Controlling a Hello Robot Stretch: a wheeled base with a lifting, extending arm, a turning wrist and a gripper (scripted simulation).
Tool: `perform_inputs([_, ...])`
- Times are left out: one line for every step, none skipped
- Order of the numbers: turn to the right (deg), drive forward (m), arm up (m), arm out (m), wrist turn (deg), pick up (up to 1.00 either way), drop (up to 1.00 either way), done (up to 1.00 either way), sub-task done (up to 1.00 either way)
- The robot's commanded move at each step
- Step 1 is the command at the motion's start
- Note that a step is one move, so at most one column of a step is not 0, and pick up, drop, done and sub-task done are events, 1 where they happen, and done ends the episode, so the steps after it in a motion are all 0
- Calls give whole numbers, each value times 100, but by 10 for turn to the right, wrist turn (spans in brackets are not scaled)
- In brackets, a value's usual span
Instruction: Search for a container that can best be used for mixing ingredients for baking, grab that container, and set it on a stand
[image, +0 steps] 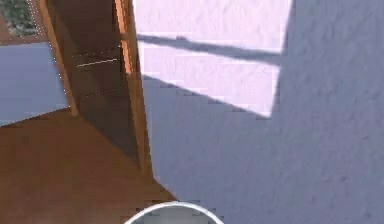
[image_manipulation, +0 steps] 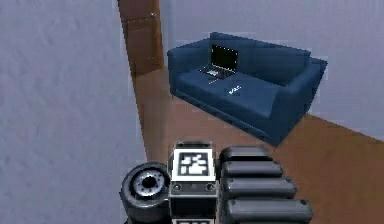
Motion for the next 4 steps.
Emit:
perform_inputs([-450,0,0,0,0,0,0,0,0])
perform_inputs([0,100,0,0,0,0,0,0,0])
perform_inputs([0,100,0,0,0,0,0,0,0])
perform_inputs([0,95,0,0,0,0,0,0,0])
